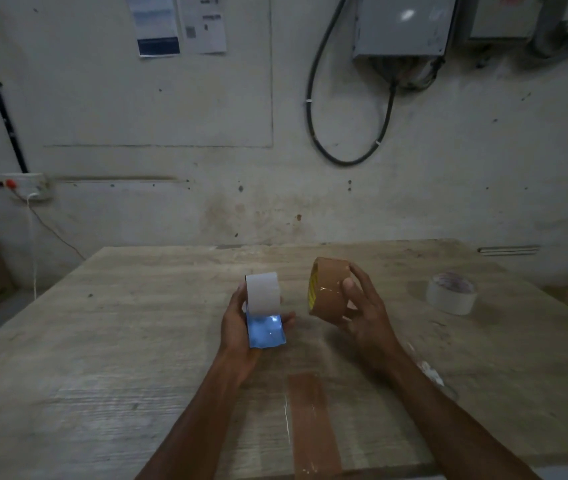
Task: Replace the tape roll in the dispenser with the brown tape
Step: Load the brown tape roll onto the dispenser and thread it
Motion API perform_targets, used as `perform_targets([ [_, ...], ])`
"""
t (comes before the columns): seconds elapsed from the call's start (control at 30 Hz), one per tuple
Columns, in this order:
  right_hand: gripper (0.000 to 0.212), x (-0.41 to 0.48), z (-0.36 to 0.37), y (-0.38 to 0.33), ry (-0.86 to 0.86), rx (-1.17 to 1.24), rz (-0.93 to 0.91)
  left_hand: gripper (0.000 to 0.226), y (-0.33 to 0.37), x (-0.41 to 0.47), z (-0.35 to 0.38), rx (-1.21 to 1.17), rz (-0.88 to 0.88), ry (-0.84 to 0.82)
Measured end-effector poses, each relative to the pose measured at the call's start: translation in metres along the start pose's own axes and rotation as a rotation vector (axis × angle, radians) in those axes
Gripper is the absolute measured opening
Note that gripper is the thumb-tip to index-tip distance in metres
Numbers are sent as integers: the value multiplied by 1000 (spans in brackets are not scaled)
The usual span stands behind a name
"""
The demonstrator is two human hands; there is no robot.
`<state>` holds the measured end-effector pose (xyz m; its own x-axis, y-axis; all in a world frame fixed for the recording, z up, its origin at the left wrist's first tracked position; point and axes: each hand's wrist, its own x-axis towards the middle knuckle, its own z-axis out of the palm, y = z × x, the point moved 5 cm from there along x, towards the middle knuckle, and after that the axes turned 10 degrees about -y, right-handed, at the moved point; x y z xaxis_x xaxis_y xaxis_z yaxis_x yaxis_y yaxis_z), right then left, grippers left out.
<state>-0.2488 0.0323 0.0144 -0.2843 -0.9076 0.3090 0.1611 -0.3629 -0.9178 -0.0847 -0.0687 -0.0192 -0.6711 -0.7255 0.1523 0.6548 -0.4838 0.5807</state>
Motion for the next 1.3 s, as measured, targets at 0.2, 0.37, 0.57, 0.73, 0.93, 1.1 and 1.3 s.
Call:
perform_targets([
  [0.2,54,-1,8,7,-13,260,93,50,-4,-9,9,-10,-25,28],
  [0.37,56,-2,8,6,-79,270,96,49,-2,-5,2,16,-31,55],
  [0.57,55,0,26,0,-40,85,103,42,1,-4,3,92,18,138],
  [0.73,45,0,49,9,-4,-1,120,49,-1,-1,-1,143,42,152],
  [0.93,36,-4,52,11,-17,3,125,53,9,-7,0,282,101,205],
  [1.1,51,-5,56,11,-60,23,124,71,13,-13,4,496,193,271],
  [1.3,51,-9,62,12,-145,-46,61,66,12,-14,10,577,206,271],
])
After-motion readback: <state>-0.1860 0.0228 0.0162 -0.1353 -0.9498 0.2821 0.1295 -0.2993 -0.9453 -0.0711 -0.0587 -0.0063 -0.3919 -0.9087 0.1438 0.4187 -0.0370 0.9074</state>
